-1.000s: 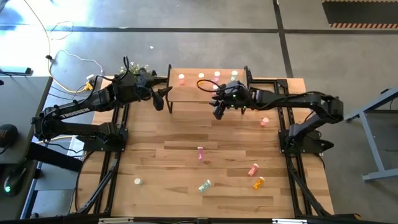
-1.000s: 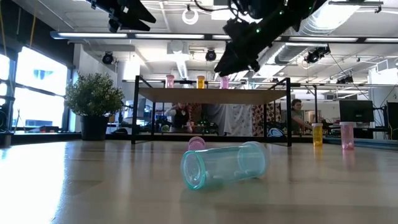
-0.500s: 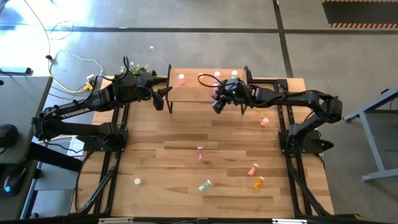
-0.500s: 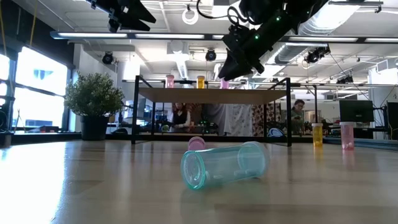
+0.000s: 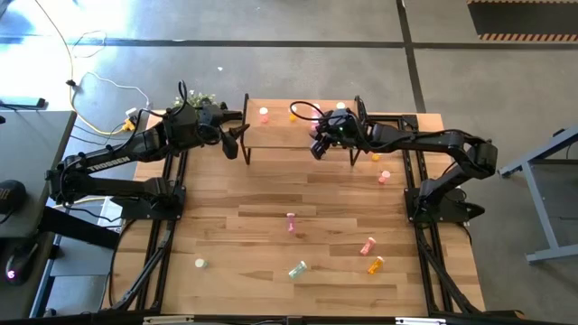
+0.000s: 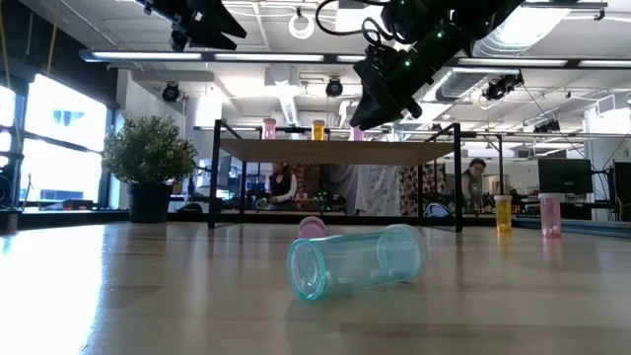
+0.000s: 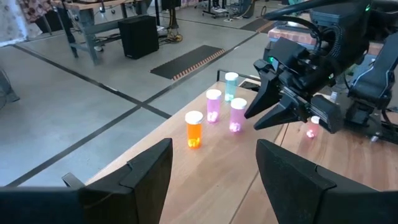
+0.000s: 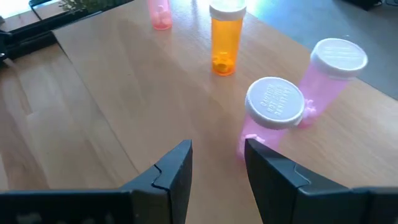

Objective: Pick and place medicine bottles onto shelf by color
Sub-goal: Put the bottom purple pill bottle on the shelf aligned with the other purple pill bottle, then put the left blue pill bottle on the shelf aligned with the other blue pill bottle

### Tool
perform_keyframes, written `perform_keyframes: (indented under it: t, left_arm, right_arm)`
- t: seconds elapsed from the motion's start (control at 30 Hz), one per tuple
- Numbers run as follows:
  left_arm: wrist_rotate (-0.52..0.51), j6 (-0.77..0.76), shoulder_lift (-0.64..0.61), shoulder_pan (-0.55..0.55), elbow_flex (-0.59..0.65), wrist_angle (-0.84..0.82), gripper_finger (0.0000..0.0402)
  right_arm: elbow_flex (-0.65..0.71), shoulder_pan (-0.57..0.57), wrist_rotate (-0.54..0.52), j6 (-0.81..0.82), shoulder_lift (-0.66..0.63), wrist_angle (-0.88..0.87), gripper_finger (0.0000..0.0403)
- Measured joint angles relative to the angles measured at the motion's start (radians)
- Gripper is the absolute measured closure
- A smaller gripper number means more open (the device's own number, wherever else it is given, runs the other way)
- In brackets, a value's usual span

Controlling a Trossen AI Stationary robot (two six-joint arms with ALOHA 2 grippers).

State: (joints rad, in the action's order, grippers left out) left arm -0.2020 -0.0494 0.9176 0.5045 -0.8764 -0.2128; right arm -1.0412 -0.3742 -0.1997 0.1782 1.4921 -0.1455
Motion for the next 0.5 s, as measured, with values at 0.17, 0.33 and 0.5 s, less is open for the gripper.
perform_keyframes:
  t: [0.17, 0.33, 0.5]
  left_arm:
    - [0.005, 0.000, 0.000, 0.000, 0.000, -0.001, 0.0179]
    - [0.049, 0.019, 0.000, 0.000, 0.000, -0.043, 0.0179]
    - [0.141, 0.034, 0.000, 0.000, 0.000, -0.108, 0.0179]
  right_arm:
    - [0.000, 0.019, 0.029, 0.058, -0.021, -0.008, 0.0266]
    - [0.000, 0.066, -0.009, 0.166, -0.099, -0.081, 0.0266]
    - [0.000, 0.101, -0.086, 0.319, -0.187, -0.175, 0.0266]
